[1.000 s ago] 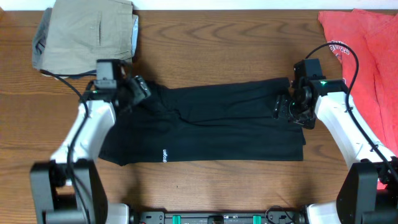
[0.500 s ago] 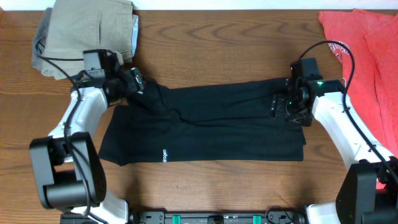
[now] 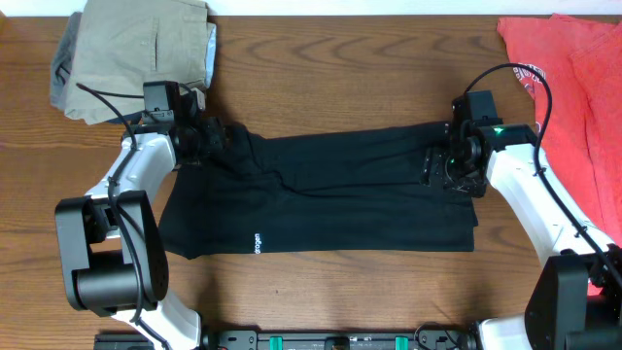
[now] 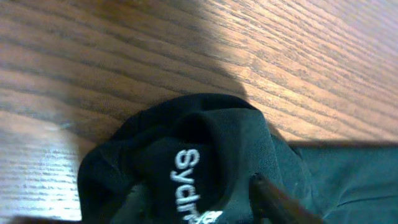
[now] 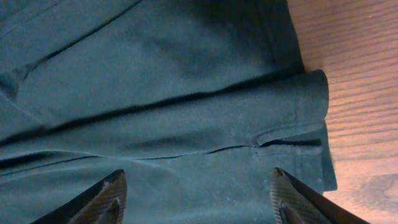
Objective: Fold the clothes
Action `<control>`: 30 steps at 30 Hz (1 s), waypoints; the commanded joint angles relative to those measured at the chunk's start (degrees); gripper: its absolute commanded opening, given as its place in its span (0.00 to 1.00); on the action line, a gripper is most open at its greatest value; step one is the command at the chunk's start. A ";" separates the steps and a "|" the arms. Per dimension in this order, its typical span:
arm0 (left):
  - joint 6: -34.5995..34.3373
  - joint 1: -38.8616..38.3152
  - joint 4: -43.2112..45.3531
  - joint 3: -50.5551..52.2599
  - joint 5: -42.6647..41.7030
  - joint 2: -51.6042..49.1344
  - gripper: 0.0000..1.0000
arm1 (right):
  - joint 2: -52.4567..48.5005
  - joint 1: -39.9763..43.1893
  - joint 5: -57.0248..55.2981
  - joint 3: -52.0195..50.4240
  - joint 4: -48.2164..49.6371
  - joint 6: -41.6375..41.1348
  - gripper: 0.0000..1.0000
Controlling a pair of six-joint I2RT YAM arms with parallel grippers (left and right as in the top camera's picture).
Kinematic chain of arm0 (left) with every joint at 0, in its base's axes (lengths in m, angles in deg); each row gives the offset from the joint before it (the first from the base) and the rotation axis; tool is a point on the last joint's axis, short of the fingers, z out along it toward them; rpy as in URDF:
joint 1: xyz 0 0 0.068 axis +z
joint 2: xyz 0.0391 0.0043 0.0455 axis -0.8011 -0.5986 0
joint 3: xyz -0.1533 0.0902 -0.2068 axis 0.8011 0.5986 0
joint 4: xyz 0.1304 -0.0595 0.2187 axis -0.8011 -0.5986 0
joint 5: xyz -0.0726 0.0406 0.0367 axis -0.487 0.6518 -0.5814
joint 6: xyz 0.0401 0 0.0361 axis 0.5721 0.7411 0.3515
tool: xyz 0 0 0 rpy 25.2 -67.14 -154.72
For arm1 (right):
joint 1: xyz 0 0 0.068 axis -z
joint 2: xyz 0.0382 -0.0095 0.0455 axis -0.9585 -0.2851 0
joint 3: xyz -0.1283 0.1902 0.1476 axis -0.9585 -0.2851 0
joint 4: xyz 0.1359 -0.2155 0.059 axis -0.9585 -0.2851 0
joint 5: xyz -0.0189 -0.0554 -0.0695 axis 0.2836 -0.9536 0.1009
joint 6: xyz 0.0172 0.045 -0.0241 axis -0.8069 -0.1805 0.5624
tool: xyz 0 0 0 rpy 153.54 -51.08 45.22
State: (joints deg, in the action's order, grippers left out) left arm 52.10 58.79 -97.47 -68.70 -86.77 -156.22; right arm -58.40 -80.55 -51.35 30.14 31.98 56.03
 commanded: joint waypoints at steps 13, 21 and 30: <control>-0.92 0.09 -5.77 -0.90 -1.27 1.68 0.06 | 0.24 -0.52 -0.13 0.13 2.34 0.68 0.56; -0.92 0.09 -8.70 -0.90 -1.20 4.74 0.06 | 0.24 1.44 -1.31 1.57 12.24 0.74 0.77; -0.90 0.09 -10.43 -0.39 -1.18 4.68 0.06 | -1.73 6.01 -3.52 1.57 23.28 5.64 0.79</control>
State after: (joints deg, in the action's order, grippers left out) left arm 51.29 58.79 -107.59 -68.70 -87.41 -152.20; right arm -58.62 -75.52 -53.73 30.58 54.40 58.45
